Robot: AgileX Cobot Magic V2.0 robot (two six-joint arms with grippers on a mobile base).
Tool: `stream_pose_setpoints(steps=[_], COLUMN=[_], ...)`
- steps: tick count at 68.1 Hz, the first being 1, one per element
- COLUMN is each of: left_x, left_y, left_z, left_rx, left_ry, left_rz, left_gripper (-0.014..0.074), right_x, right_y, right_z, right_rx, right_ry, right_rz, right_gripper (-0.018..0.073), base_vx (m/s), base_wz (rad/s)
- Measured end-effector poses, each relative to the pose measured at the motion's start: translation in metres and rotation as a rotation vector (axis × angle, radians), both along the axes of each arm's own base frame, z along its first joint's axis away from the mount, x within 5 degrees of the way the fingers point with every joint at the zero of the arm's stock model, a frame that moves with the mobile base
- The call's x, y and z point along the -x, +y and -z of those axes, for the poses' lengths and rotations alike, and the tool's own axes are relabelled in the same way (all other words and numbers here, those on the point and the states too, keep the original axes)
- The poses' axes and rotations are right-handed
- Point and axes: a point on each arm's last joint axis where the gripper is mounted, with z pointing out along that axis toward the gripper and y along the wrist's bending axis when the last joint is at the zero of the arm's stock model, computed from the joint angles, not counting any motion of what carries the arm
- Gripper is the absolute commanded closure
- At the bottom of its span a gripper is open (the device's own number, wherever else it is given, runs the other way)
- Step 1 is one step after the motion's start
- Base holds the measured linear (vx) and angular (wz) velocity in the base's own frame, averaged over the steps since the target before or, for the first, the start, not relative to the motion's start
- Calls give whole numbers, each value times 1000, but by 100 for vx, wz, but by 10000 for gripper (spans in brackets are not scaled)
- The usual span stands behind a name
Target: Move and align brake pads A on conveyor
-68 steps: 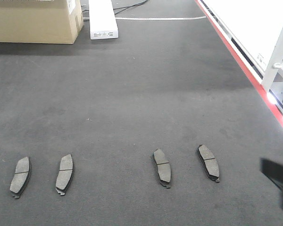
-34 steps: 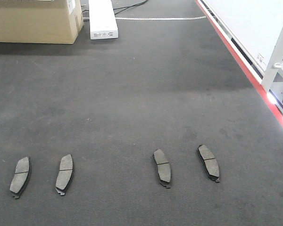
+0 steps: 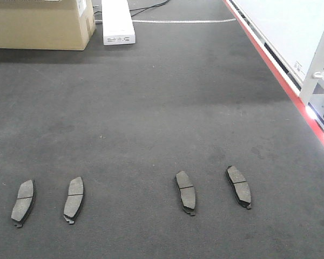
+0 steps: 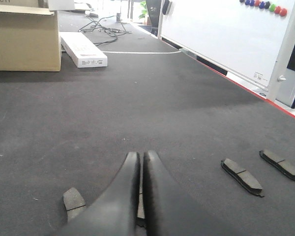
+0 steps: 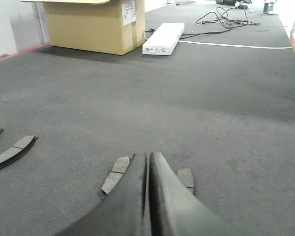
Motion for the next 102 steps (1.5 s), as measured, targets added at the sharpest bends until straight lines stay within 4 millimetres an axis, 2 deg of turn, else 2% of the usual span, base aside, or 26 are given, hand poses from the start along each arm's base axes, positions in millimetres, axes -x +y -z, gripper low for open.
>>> stream_pose_setpoints(steps=[41, 50, 53, 60, 67, 76, 102], left_x=[0, -6, -12, -30, -46, -54, -55], left_y=[0, 1, 0, -2, -2, -2, -2], left_z=[0, 2, 6, 31, 69, 107, 109], left_rx=[-3, -18, -18, -29, -44, -55, -60], left_ry=[-2, -58, -104, -147, -132, -99, -136], left_rz=[0, -33, -61, -137, -190, -203, -205], left_gripper=[604, 604, 604, 604, 603, 603, 603], right_x=[0, 0, 0, 0, 0, 0, 0], right_y=[0, 0, 0, 0, 0, 0, 0], right_z=[1, 1, 1, 1, 1, 1, 1], right_rx=[1, 1, 1, 1, 1, 1, 2], right_ry=[2, 2, 2, 2, 2, 2, 3], right_rz=[0, 0, 0, 0, 0, 0, 0], right_gripper=[571, 571, 571, 571, 571, 571, 571], base_vx=[0, 0, 0, 0, 0, 0, 0], base_wz=[0, 0, 0, 0, 0, 0, 0])
